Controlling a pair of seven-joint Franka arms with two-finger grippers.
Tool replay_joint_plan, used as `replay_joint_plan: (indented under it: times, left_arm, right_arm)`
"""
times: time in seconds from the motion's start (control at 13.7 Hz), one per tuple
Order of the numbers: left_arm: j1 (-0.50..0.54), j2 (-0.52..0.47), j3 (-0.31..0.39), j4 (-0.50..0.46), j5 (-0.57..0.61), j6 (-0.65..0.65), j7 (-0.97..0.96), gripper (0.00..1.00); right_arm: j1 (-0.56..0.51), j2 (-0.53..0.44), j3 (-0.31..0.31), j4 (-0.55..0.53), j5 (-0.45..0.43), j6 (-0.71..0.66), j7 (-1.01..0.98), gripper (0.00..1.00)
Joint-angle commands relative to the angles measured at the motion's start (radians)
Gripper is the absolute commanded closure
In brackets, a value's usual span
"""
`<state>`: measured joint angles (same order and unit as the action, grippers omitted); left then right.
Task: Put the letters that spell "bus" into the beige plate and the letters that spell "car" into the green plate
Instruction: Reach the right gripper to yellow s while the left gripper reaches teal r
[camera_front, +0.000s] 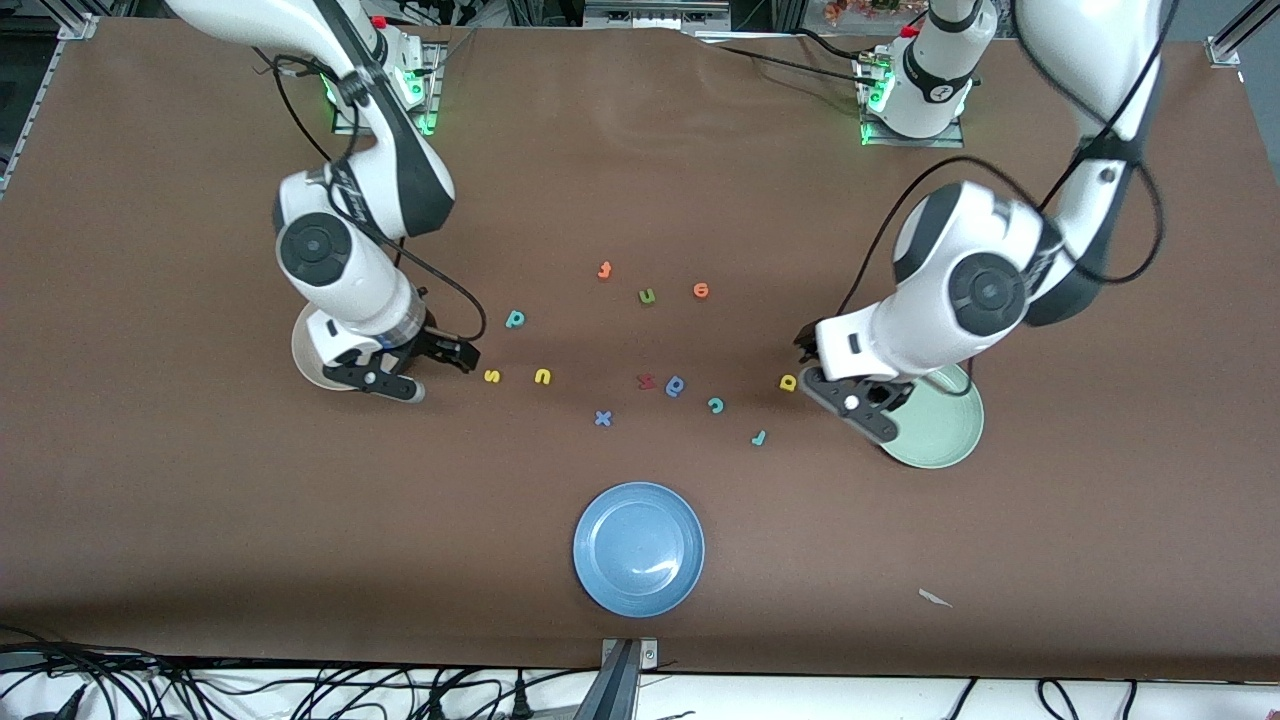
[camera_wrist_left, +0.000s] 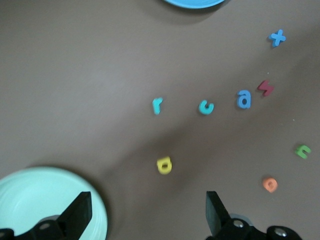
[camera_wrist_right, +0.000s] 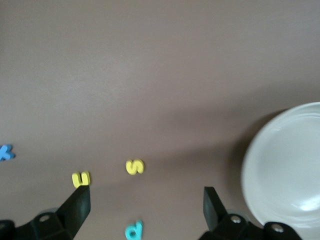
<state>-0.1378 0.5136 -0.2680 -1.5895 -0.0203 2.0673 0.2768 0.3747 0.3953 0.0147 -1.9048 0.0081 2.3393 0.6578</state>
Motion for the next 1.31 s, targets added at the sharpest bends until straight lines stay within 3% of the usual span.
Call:
replay_joint_plan:
  times: [0.0,0.36,0.73,0.95,1.09,1.24]
  left_arm:
    - [-0.042,0.127,-0.005,0.051,0.028,0.13,0.07,0.0]
    - [-0.102,0.27,0.0,0.049,0.226,0.309,0.07,0.0]
    - [-0.094,0.328,0.024,0.072,0.253,0.405,0.081,0.06]
    - [-0.094,0.342,0.024,0.072,0.255,0.428,0.081,0.11]
    - [-0.094,0.344,0.024,0.072,0.257,0.429,0.081,0.19]
    - [-0.094,0.352,0.024,0.072,0.257,0.427,0.075,0.44]
  right_arm:
    - [0.041,0.095,-0.007,0.003,0.009,0.156,0.074,0.0]
    - [0.053,0.183,-0.005,0.004,0.007,0.238,0.178,0.0]
    - [0.085,0.209,-0.005,-0.016,0.009,0.23,0.224,0.01]
    - [0.084,0.212,-0.007,-0.014,0.009,0.221,0.203,0.13]
    - [0.079,0.212,-0.009,-0.011,0.007,0.189,0.189,0.19]
    - [0.078,0.212,-0.01,-0.01,0.007,0.189,0.184,0.25]
